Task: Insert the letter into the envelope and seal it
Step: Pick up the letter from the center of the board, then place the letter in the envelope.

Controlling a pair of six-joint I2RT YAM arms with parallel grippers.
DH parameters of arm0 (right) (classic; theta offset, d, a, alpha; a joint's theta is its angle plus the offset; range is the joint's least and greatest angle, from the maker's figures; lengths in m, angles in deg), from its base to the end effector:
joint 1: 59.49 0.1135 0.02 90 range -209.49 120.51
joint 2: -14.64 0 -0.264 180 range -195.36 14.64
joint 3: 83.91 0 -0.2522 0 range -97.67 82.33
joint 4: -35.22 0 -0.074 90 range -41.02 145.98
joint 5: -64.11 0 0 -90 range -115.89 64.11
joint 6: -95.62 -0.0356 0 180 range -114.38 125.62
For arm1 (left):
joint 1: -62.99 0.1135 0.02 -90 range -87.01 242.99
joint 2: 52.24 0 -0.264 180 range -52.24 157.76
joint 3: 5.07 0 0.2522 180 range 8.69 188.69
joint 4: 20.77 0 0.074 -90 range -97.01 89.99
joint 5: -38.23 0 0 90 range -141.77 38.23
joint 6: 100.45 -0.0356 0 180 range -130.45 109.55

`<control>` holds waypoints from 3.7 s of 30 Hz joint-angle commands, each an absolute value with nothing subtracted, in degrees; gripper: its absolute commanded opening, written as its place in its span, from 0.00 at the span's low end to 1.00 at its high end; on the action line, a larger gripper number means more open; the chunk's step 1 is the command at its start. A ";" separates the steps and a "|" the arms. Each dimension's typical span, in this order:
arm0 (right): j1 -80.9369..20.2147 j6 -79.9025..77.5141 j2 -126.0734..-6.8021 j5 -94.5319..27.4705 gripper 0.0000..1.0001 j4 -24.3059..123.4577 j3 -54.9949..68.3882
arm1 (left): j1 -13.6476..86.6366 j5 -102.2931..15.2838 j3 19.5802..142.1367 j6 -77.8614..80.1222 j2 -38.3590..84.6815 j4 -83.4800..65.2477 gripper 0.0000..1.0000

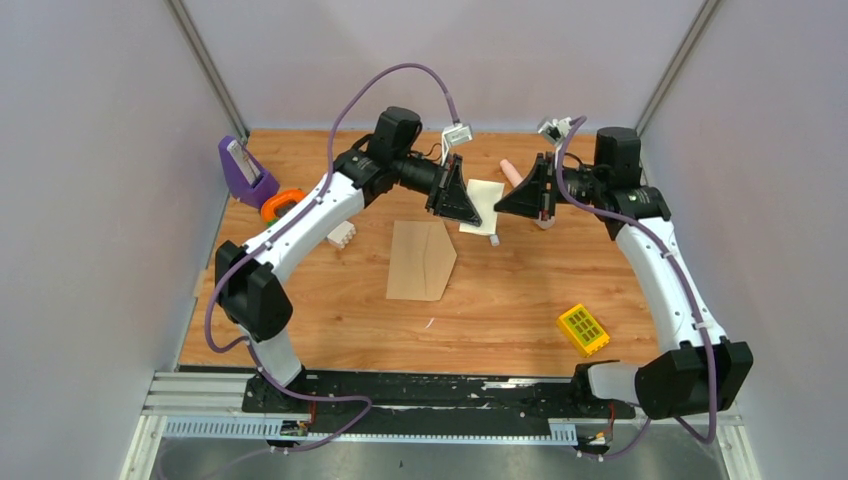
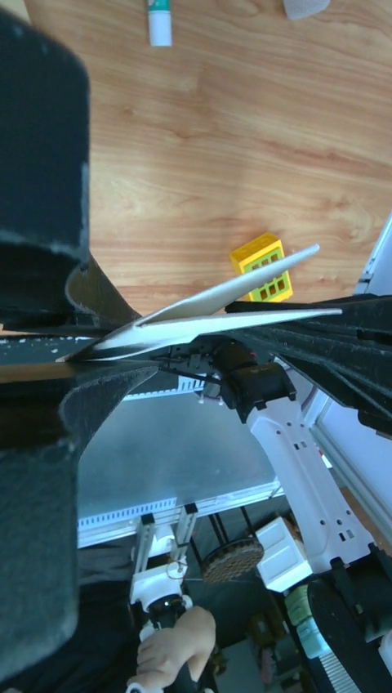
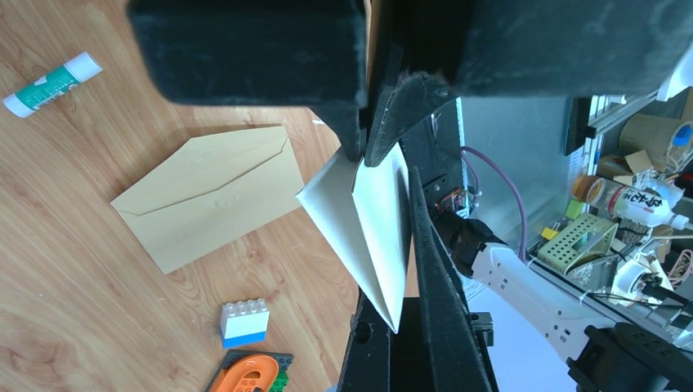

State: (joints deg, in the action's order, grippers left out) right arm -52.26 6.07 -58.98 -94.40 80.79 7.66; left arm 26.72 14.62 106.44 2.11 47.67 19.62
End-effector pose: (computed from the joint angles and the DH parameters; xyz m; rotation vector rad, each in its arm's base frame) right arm 0.2579 0.0661 0.3867 -0.8321 1.7841 1.3097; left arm 0.2950 -0.2569 0.3818 1.1805 1.8170 -1.6979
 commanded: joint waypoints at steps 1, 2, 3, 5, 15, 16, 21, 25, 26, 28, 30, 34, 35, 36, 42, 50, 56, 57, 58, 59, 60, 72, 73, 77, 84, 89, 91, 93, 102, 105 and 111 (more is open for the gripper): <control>-52.11 8.64 -56.71 -93.74 0.04 78.16 7.80 | 26.61 15.31 107.56 0.46 44.86 19.67 0.14; -52.13 8.73 -56.58 -93.85 0.12 78.22 7.73 | 26.61 15.17 107.56 -0.08 44.78 19.87 0.10; -52.12 8.84 -56.37 -94.03 0.20 78.17 7.59 | 26.61 14.91 107.57 -0.34 44.61 20.34 0.03; -52.19 8.50 -55.83 -94.09 0.35 78.29 6.99 | 26.61 14.16 107.61 -1.32 44.23 21.30 0.00; -55.82 8.33 -53.10 -98.40 0.58 78.70 7.51 | 26.66 10.90 107.85 -6.54 40.99 25.51 0.00; -55.85 8.00 -53.29 -99.17 0.58 78.29 8.37 | 26.69 10.53 107.80 -6.52 40.59 25.46 0.00; -55.47 1.32 -55.42 -104.42 0.59 70.50 12.81 | 26.69 10.62 106.60 -4.06 40.32 23.23 0.00; -53.52 -0.27 -56.36 -106.32 0.59 68.26 13.53 | 26.67 10.72 105.63 -3.29 40.71 22.09 0.00; -52.61 -0.27 -56.44 -106.53 0.59 67.92 13.72 | 26.68 10.77 105.39 -3.27 40.78 21.91 0.00; -51.45 -0.46 -56.61 -106.64 0.59 67.20 14.13 | 26.69 10.81 105.22 -3.17 40.90 21.77 0.00; -50.53 -1.00 -57.13 -106.50 0.58 66.36 14.46 | 26.61 10.86 105.20 -3.13 41.08 21.74 0.00; -49.71 -3.22 -59.26 -106.14 0.54 64.92 14.29 | 26.62 10.91 105.13 -2.99 41.37 21.63 0.00; -49.53 -3.59 -59.82 -106.28 0.51 64.75 14.10 | 26.66 10.84 105.12 -3.02 41.54 21.57 0.00; -49.40 -3.75 -60.22 -106.44 0.47 64.66 13.93 | 26.68 10.82 105.00 -3.10 41.58 21.56 0.00; -48.55 -3.77 -61.04 -106.50 0.18 64.49 13.86 | 26.61 10.16 104.33 -3.48 42.03 21.51 0.06; -48.56 -3.31 -60.52 -109.24 0.00 64.54 14.45 | 26.68 7.19 105.05 -6.28 42.22 23.76 0.42; -48.76 -3.00 -60.69 -107.47 0.00 64.92 16.12 | 27.91 2.56 106.40 -10.20 39.66 27.55 0.95; -48.89 -2.87 -61.09 -106.97 0.00 65.12 16.34 | 28.53 1.99 106.20 -10.32 39.14 27.63 0.99; -49.03 -2.62 -61.63 -106.55 0.00 65.48 16.47 | 30.21 0.94 106.09 -10.34 37.97 27.64 0.99; -49.16 -2.37 -62.18 -105.42 0.00 65.90 16.50 | 31.26 0.51 105.59 -10.31 37.38 27.50 1.00; -49.27 -2.05 -62.86 -104.00 0.00 66.56 16.50 | 34.12 0.06 105.17 -10.12 36.04 26.55 1.00; -48.33 -6.87 -77.84 -86.15 0.00 68.58 14.10 | 48.05 -8.53 87.33 -12.58 34.52 21.67 1.00; -47.94 -6.94 -78.81 -85.94 0.00 68.83 13.90 | 48.10 -8.57 86.55 -12.37 34.91 21.43 1.00; -45.48 -6.40 -81.73 -83.92 0.00 70.14 12.56 | 48.05 -10.16 83.82 -11.98 37.48 20.31 1.00; -40.59 -5.72 -87.15 -80.73 0.00 71.04 11.71 | 48.05 -14.44 81.31 -9.33 41.68 18.86 1.00; -39.19 -6.09 -91.14 -79.40 0.00 71.31 10.71 | 48.14 -14.91 80.83 -9.13 45.61 19.01 1.00; -38.98 -6.21 -92.57 -79.37 0.00 71.54 10.70 | 48.14 -14.73 81.38 -9.54 47.21 19.87 1.00; -38.89 -6.29 -93.87 -79.33 0.00 71.60 10.57 | 48.14 -14.40 82.28 -9.86 48.76 20.70 1.00; -37.99 -7.04 -100.62 -78.43 0.00 73.96 7.86 | 48.18 -12.55 83.81 -9.66 53.71 21.43 1.00; -38.02 -6.86 -102.78 -79.97 0.00 75.93 5.89 | 48.14 -12.04 83.26 -9.19 54.08 21.02 1.00; -38.08 -6.34 -104.67 -82.74 0.00 78.09 5.04 | 48.14 -12.32 81.47 -8.63 54.10 19.45 1.00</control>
State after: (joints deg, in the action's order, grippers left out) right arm -38.28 -6.37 -103.79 -79.21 76.18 7.33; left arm 48.03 -13.31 81.48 -9.26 54.34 21.30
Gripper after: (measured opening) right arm 0.014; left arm 0.997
